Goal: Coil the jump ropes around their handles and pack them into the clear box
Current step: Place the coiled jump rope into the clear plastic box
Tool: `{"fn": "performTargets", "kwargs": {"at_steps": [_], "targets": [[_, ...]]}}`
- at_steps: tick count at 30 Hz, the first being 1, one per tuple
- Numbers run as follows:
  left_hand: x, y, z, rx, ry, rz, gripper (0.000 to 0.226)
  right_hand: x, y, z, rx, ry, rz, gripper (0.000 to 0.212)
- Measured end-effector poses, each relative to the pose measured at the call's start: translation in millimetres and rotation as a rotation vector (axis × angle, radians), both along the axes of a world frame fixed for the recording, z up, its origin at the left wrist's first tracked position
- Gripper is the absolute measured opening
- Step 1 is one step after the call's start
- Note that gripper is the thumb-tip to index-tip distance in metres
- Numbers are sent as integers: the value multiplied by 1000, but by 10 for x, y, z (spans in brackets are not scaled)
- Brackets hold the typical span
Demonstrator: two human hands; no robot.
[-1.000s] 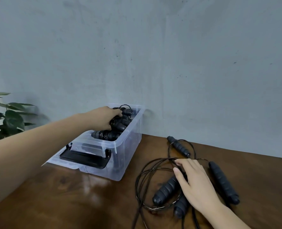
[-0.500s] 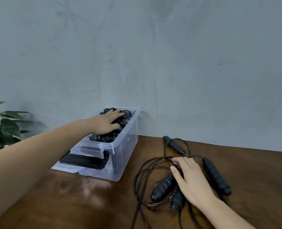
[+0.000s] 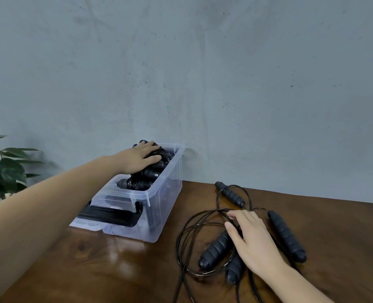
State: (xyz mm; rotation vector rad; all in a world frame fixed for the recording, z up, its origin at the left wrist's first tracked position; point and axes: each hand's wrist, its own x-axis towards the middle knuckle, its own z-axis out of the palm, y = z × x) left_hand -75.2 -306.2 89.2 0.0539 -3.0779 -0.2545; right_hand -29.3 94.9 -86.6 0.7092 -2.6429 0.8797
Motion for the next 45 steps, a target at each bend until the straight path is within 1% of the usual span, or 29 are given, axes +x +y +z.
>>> {"fn": "performTargets", "kwargs": {"at_steps": [3,7,10,12,15,17,20,22,24,27,30,31,34,37,41,45], "targets": [[-129,-29,-23,50,-10,50,82,-13,-7,-10,12,1,-1,36],[-237,-39,-16,183,-82,69,75,-62,-13,-35,30,-7,9,38],[-333,-39,33,174,-171,26,73,-76,-24,-54,27,-3,9,39],[-421,-17,13,169,-213,40,86,-75,-25,-58,15,5,7,40],[-503,32,-93,161,-202,157,113,-95,-41,-71,23,3,17,41],[-537,41,-135,162,-209,169,117,-109,-37,-103,29,-10,17,43],[-504,-48,-112,234,-270,175,105,-108,-33,-124,40,-21,11,44],[-451,-106,-104,294,-275,182,97,-105,-20,-129,47,-16,6,46],[-414,-132,-133,298,-264,166,84,-91,-14,-125,54,-17,1,48],[-397,-51,-57,248,-229,85,84,-57,-29,-101,34,-14,2,48],[-399,2,103,254,-207,115,74,-54,-40,-56,10,-8,5,48],[-389,14,148,230,-175,96,70,-54,-38,-55,7,-3,7,47],[-374,48,227,80,-31,35,64,-38,-26,-59,-11,-3,11,44],[-356,35,263,71,34,42,62,-38,-10,-40,-45,-12,3,43],[-324,8,198,67,55,52,60,-36,1,-11,-64,-7,2,40],[-220,-28,146,92,85,73,56,-21,2,-15,-73,-10,1,42]]}}
